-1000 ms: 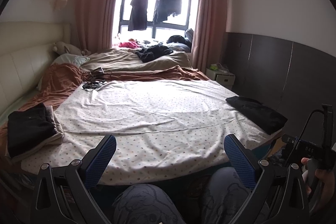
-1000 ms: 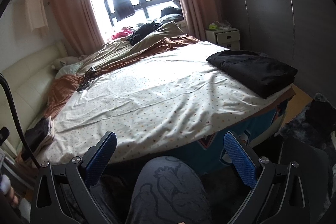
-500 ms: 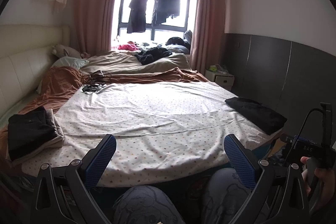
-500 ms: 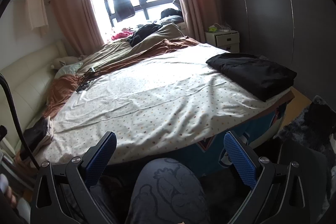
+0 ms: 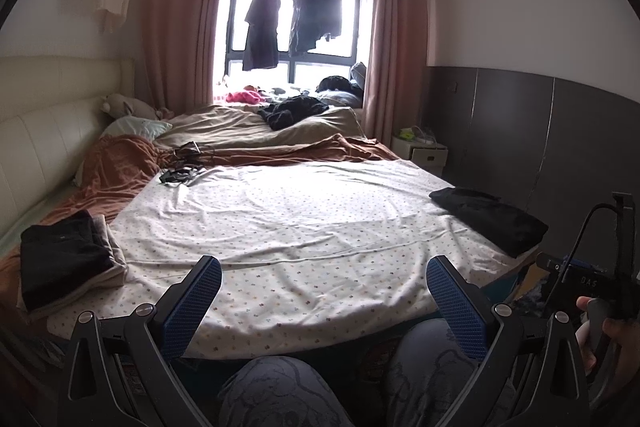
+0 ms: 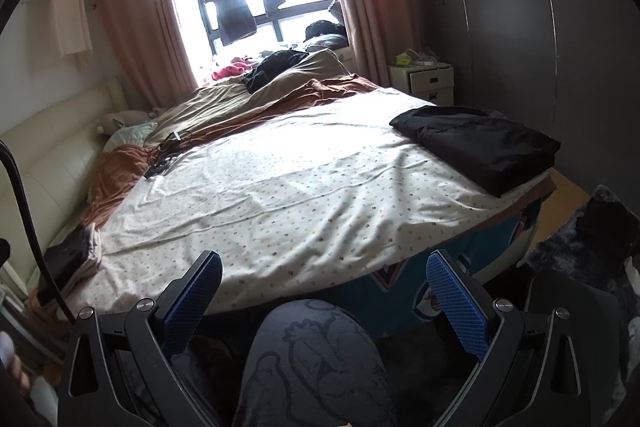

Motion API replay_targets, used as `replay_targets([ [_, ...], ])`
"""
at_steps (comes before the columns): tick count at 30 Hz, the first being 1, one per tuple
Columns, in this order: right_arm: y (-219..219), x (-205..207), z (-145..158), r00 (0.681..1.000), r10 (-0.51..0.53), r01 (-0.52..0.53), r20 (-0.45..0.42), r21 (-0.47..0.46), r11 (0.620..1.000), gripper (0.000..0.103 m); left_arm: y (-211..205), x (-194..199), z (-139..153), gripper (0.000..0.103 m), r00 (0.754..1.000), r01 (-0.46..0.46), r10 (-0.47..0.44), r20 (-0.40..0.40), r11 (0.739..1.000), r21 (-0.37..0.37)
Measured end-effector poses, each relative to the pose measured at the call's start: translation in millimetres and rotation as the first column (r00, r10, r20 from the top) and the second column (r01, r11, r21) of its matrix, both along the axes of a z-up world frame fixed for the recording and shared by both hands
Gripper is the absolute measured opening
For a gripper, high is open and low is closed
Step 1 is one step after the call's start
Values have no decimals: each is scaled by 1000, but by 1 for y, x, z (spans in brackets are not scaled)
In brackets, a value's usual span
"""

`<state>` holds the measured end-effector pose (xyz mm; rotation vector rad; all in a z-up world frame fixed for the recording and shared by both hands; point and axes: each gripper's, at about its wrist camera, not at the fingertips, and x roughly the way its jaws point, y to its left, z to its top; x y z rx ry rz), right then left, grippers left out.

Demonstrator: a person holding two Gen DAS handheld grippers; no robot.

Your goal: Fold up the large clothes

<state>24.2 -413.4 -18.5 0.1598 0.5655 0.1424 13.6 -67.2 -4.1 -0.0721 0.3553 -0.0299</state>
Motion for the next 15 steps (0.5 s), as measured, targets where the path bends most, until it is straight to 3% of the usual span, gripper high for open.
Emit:
replay_targets([
  [15,10,-19,10,1000,11,-11,22,2,1000,103,3,-27,8,103,1000,-2,2,31,1000,5],
])
